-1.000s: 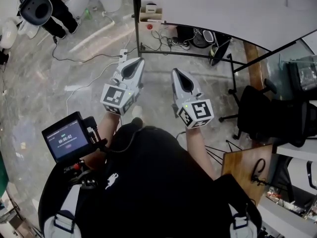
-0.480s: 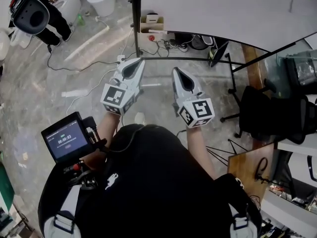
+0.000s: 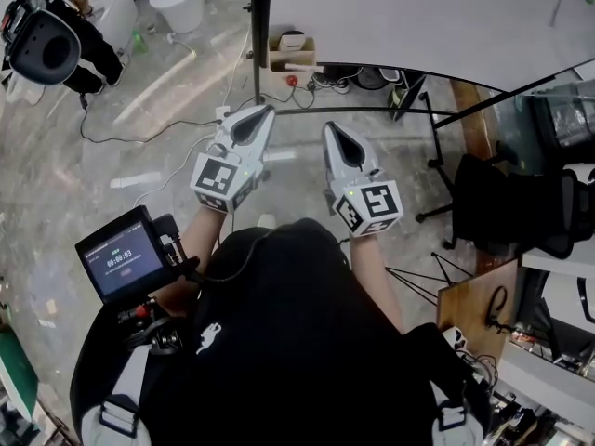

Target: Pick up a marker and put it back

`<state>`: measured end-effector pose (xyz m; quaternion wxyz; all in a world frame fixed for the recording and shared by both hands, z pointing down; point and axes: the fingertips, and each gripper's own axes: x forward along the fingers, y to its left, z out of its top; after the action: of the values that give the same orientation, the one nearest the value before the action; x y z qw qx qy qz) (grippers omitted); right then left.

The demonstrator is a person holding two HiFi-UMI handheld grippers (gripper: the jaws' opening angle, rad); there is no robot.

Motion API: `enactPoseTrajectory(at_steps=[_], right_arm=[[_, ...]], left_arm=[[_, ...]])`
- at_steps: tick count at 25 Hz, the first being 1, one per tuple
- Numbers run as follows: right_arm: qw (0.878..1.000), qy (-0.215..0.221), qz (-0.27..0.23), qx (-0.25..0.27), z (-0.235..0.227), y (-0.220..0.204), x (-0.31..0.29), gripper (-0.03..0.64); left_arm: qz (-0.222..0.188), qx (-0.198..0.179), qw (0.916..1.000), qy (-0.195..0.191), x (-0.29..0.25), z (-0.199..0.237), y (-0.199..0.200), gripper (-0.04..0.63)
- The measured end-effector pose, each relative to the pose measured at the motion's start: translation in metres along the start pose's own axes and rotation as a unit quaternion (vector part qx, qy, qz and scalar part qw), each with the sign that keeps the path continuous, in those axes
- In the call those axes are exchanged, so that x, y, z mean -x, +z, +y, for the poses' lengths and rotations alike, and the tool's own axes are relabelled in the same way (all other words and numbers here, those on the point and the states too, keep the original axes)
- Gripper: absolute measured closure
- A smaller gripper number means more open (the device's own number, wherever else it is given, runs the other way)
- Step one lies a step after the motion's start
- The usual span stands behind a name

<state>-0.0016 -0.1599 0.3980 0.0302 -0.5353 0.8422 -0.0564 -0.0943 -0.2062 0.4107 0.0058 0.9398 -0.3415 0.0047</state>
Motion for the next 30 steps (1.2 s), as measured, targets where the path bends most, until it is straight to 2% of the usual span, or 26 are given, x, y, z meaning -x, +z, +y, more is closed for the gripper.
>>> enactPoseTrajectory(at_steps=[7,16,27,30], right_arm=[[1.0,0.003,0.017,0.004,-0.003,-0.007,-0.03,0.607],[0.999,0.029,0.013,-0.001,-0.011,-0.002,-0.047,0.607],[0.998,0.061,0.006,0.008,-0.065,0.012,-0.066,0.607],[0.998,0.069,0.005,0.008,-0.078,0.015,-0.072,0.607]], left_arm=[[0.0,0.013,0.9999,-0.003,-0.009,0.025,-0.005,0.592],[0.004,0.02,0.9997,0.01,-0.016,0.029,0.001,0.592],[-0.003,0.015,0.999,0.043,-0.067,0.03,0.01,0.592],[0.004,0.002,0.9988,0.048,-0.082,0.03,0.007,0.592]])
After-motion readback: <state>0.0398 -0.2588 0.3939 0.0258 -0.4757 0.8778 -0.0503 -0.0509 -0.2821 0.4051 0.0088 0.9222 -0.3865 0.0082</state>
